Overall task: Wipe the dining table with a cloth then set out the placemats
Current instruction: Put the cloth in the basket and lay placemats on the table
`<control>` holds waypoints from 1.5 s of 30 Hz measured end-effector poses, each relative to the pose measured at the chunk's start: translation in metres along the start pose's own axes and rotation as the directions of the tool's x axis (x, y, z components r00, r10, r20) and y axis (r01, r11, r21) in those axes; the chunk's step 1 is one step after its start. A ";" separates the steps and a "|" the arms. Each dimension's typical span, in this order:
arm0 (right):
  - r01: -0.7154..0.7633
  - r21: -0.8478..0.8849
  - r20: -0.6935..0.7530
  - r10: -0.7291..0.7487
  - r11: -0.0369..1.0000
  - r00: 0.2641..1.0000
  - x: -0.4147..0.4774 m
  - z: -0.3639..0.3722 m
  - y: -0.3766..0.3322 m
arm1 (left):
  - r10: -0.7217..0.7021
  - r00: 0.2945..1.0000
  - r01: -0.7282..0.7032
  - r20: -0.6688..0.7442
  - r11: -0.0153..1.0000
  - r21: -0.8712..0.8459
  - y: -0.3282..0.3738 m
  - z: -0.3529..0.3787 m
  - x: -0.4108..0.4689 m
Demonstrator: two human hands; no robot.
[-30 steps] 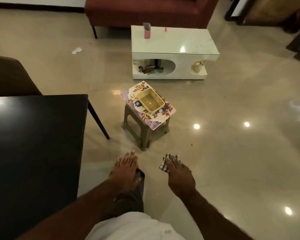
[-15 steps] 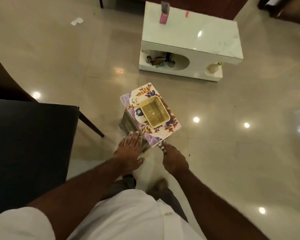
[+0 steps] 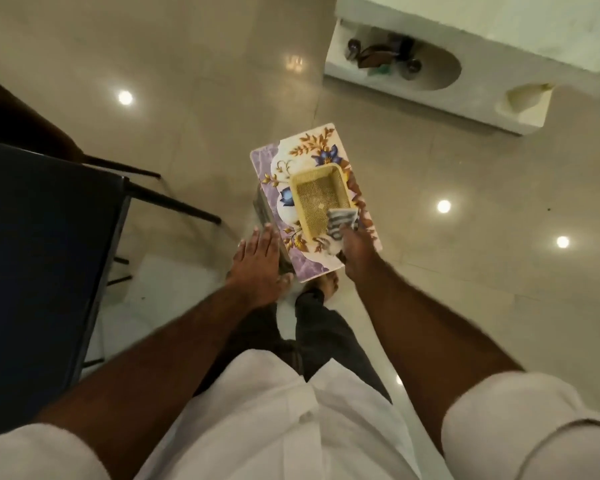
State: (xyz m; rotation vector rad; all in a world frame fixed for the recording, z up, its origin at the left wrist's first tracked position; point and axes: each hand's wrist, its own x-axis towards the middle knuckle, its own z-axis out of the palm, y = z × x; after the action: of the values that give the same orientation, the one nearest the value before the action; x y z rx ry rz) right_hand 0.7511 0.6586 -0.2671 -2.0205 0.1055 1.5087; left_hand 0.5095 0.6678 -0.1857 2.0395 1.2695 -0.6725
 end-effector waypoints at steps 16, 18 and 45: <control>-0.238 0.514 0.077 0.233 0.824 0.970 0.063 0.062 -0.028 | -0.139 0.984 0.154 0.111 0.978 -0.138 0.012 0.063 0.023; -0.243 0.509 0.096 0.226 0.826 0.969 0.054 0.050 -0.024 | -0.122 0.985 0.138 0.123 0.981 -0.134 0.010 0.062 0.033; -0.028 -0.508 -0.086 -0.019 0.861 0.996 0.152 -0.095 0.009 | -0.450 0.877 0.438 0.165 0.613 -0.658 0.031 0.043 0.201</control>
State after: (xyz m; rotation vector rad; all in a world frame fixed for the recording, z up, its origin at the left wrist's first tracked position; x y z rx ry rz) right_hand 0.8799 0.6463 -0.3908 -2.4996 -0.2881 1.5671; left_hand 0.6156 0.7436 -0.3477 1.1201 1.7429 -0.3047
